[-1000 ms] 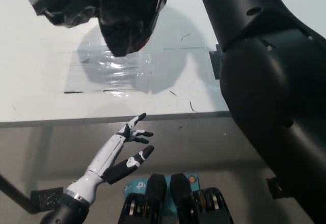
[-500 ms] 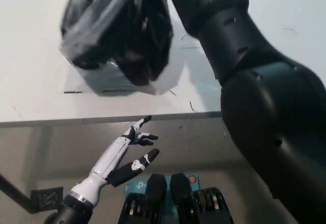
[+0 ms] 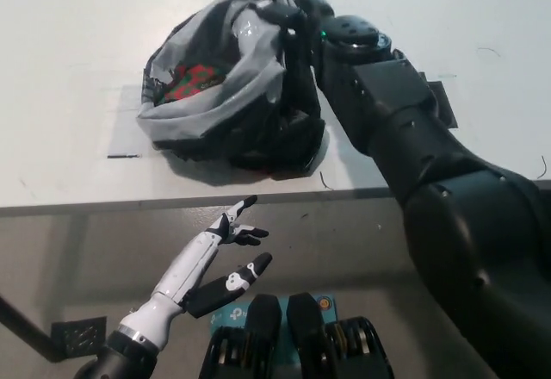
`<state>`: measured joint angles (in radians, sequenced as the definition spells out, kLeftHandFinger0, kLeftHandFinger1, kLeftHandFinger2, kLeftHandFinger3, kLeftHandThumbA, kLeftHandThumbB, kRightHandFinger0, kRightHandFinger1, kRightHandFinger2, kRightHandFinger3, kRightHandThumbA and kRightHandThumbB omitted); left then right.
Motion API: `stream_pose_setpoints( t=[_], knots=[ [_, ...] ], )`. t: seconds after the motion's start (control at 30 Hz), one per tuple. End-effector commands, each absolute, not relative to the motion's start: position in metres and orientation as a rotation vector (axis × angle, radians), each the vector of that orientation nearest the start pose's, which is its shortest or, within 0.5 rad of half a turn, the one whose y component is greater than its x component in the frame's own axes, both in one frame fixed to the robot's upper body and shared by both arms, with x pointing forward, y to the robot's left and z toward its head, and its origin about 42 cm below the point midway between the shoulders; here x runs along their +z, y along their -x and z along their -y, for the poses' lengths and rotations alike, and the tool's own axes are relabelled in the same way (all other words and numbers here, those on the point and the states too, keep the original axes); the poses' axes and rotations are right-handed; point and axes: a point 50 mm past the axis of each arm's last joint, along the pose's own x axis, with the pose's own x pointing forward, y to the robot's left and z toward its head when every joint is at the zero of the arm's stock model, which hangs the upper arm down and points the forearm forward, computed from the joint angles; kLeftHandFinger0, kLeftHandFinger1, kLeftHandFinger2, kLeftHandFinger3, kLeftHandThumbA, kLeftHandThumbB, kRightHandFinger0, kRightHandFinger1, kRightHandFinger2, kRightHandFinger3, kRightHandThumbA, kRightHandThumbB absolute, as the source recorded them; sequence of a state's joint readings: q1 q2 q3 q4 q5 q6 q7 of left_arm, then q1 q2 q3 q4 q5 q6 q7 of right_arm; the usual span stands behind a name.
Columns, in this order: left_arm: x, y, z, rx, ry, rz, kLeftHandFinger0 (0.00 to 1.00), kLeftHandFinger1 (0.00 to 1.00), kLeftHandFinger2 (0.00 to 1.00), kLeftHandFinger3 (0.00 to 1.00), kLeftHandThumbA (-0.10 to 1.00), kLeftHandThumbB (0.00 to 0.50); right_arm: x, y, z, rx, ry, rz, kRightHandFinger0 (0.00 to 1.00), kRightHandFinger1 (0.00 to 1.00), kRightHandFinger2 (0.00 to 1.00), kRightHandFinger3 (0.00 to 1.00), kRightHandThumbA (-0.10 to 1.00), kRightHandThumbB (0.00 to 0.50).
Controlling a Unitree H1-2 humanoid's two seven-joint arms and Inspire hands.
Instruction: The robot uses its right hand to pick up a bag of coffee beans and puts it in the black plastic bag, then the robot grabs the top of the bag and lifts it.
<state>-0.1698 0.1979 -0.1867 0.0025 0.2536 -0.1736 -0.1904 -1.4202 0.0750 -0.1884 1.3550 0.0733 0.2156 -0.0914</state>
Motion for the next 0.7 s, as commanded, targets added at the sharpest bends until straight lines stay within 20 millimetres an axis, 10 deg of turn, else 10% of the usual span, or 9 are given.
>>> stream_pose_setpoints(
  t=[0.0,0.03,0.07,0.13,0.43,0.67],
  knots=[
    [0.158,-0.33,-0.195,-0.422,-0.483,0.341,0.76,0.68,0.72,1.0,0.73,0.183,0.423,-0.583,0.031,0.244,0.069,-0.074,0.05,0.35,0.79,0.83,0.18,0.046],
    [0.158,-0.331,-0.195,-0.42,-0.487,0.34,0.77,0.69,0.72,1.0,0.73,0.192,0.433,-0.583,0.03,0.258,0.058,-0.073,0.15,0.37,0.72,0.68,0.28,0.082],
    [0.158,-0.332,-0.195,-0.419,-0.491,0.345,0.76,0.69,0.72,1.0,0.75,0.203,0.446,-0.583,0.031,0.296,0.141,-0.045,0.72,0.92,1.0,1.0,0.59,0.188],
    [0.158,-0.331,-0.195,-0.419,-0.502,0.345,0.76,0.7,0.74,1.0,0.78,0.206,0.465,-0.582,0.031,0.357,0.245,-0.015,1.0,1.0,1.0,1.0,0.82,0.296],
    [0.158,-0.331,-0.194,-0.436,-0.481,0.33,0.73,0.69,0.76,1.0,0.71,0.203,0.528,-0.571,0.029,0.454,0.363,0.124,1.0,1.0,1.0,1.0,1.0,0.493],
    [0.157,-0.33,-0.194,-0.438,-0.479,0.322,0.73,0.7,0.77,1.0,0.67,0.196,0.571,-0.56,0.028,0.474,0.402,0.192,1.0,1.0,1.0,1.0,1.0,0.5]
  ],
)
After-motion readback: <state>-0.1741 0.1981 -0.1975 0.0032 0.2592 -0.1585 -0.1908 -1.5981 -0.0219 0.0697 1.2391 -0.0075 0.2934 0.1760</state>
